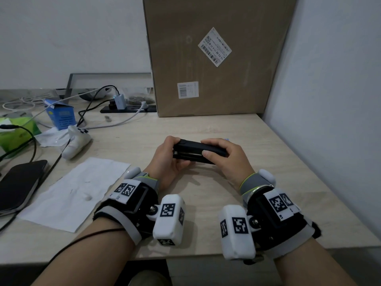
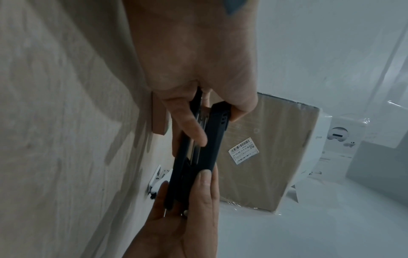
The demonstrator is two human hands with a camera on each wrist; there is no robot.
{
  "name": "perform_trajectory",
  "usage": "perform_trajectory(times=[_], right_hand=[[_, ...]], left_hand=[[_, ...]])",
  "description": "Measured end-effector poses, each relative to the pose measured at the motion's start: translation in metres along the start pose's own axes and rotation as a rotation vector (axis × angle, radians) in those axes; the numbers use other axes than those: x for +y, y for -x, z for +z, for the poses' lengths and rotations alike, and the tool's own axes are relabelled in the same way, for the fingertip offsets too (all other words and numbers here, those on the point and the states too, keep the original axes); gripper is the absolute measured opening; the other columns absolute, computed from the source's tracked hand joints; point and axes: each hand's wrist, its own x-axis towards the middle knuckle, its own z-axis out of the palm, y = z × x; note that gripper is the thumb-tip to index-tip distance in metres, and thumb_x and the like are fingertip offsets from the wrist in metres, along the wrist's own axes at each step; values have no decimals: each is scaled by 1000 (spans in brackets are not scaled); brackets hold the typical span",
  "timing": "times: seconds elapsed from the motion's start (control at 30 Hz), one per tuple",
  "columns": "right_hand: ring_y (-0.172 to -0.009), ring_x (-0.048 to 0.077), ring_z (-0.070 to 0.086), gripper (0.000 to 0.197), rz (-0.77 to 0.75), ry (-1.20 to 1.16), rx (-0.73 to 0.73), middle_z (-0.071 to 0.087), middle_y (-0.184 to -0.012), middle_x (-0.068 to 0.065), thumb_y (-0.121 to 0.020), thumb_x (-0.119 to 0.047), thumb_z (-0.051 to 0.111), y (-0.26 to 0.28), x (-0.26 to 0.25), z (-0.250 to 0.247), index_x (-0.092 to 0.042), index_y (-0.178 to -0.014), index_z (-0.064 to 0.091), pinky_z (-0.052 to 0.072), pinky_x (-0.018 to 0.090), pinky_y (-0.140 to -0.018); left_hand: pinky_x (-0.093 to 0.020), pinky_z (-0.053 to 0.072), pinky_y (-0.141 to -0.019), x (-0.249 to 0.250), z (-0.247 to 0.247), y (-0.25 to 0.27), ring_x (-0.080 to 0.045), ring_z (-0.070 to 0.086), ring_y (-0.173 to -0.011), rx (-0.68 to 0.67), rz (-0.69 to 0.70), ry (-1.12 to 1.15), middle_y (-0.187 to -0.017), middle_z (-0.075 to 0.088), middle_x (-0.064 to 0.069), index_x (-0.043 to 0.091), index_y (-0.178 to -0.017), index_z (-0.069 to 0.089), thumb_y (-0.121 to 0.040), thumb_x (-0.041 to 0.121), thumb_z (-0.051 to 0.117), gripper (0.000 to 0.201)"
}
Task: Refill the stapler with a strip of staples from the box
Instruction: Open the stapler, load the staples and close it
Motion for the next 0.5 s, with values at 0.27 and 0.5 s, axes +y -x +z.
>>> perform_trajectory(times=[0.27, 0.5], right_hand=[[-82, 0, 60, 22, -16, 159, 33, 67, -91, -6, -80, -19, 69, -2, 0, -4, -17, -102, 68, 43, 4, -72], [-81, 16, 59, 20, 64, 129, 570, 67, -87, 1, -80, -24, 68, -10, 3, -24, -16, -98, 67, 41, 20, -70]], left_hand=[[-28, 55, -56, 2, 1, -2, -33, 63, -92, -22, 12, -90, -106, 62, -16, 6, -120, 54, -87, 59, 46, 63], [-26, 54, -59, 3, -9, -6, -17, 61, -93, 258, 208, -133, -123, 59, -13, 7, -113, 51, -92, 0, 45, 22]])
